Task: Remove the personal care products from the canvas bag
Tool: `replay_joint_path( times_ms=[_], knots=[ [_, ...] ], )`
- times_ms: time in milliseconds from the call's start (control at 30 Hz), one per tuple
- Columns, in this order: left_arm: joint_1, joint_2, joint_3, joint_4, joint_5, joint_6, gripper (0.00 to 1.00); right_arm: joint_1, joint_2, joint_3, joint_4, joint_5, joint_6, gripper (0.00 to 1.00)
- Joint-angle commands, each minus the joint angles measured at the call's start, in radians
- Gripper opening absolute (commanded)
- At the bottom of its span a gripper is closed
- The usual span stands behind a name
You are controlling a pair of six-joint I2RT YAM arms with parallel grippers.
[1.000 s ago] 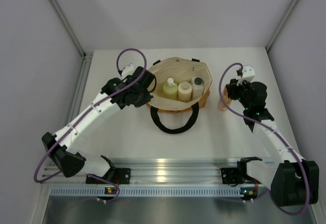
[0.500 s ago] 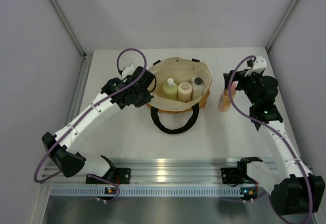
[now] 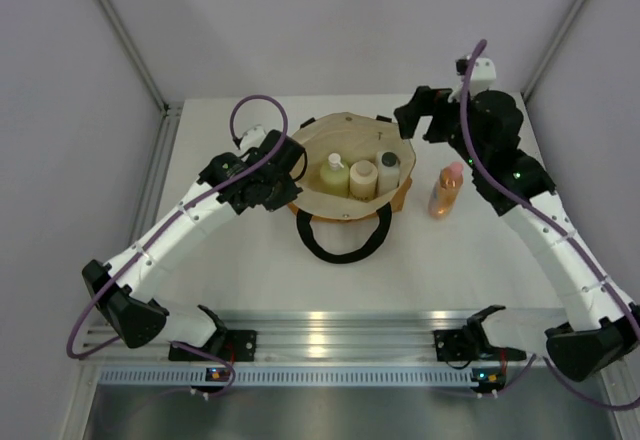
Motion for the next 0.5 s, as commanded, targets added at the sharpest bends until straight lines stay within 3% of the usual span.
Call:
replay_joint_path(
  times_ms=[0,67,267,467],
  knots=[
    [-0.003,-0.010,0.045,0.029,0.015,0.004,0.00,0.167,0.005,0.085,-0.154,0.323,-0.029,0.99],
    [-0.003,-0.004,0.054,0.029,0.016,0.005,0.00,0.244,0.008,0.091,-0.136,0.395,-0.021,1.00],
    [-0.003,0.011,0.063,0.029,0.027,0.004,0.00,0.431,0.089,0.117,-0.080,0.288,-0.044,0.99],
    [-0.003,0.019,0.065,0.029,0.036,0.005,0.00,0.466,0.224,0.130,-0.087,0.267,-0.049,1.00]
  ],
)
